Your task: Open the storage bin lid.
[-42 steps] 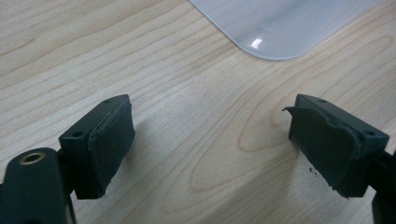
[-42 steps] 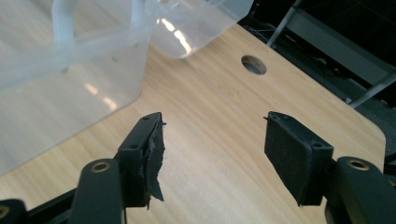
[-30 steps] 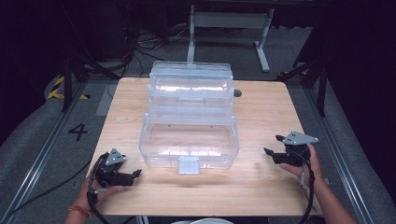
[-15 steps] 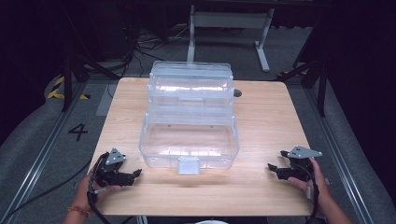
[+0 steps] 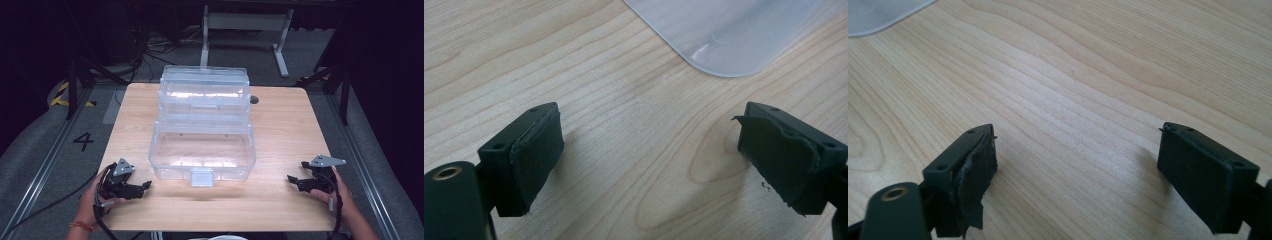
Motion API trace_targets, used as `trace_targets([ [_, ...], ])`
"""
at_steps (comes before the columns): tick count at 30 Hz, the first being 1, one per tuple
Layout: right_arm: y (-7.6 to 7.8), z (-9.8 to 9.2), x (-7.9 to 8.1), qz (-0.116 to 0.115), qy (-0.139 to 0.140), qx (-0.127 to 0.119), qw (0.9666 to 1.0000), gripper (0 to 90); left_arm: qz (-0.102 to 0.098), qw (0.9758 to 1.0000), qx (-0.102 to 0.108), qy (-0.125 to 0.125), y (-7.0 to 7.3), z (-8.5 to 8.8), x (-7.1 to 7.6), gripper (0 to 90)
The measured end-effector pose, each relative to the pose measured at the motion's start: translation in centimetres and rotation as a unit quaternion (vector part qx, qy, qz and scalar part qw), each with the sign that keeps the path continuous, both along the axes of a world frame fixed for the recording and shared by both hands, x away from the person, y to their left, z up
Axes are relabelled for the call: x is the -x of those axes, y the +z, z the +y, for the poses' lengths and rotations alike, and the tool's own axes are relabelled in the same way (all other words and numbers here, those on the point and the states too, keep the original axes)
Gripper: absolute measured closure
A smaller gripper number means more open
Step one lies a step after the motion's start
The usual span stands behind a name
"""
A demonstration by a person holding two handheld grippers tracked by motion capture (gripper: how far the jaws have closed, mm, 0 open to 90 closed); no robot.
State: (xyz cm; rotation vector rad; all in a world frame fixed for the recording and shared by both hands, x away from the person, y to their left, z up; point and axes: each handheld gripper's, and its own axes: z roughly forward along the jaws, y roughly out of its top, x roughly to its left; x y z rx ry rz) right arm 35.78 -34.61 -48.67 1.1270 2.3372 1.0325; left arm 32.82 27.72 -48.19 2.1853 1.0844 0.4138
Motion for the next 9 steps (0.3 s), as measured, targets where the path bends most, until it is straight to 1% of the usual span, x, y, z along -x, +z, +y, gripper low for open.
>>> trace_targets([
  [5,0.00,0.00,-0.02,0.000,0.000,0.000,1.0000,15.4,0.001,1.0000,0.000,0.001,0.00,-0.01,0.00,10.6],
  [8,-0.01,0.00,0.02,0.000,-0.004,0.000,1.0000,14.8,-0.001,1.0000,-0.002,0.008,-0.04,-0.09,-0.09,8.8],
  [9,0.00,-0.03,0.03,0.001,-0.004,0.001,1.0000,14.8,0.004,0.9999,-0.005,0.012,-0.02,-0.10,-0.12,7.5],
])
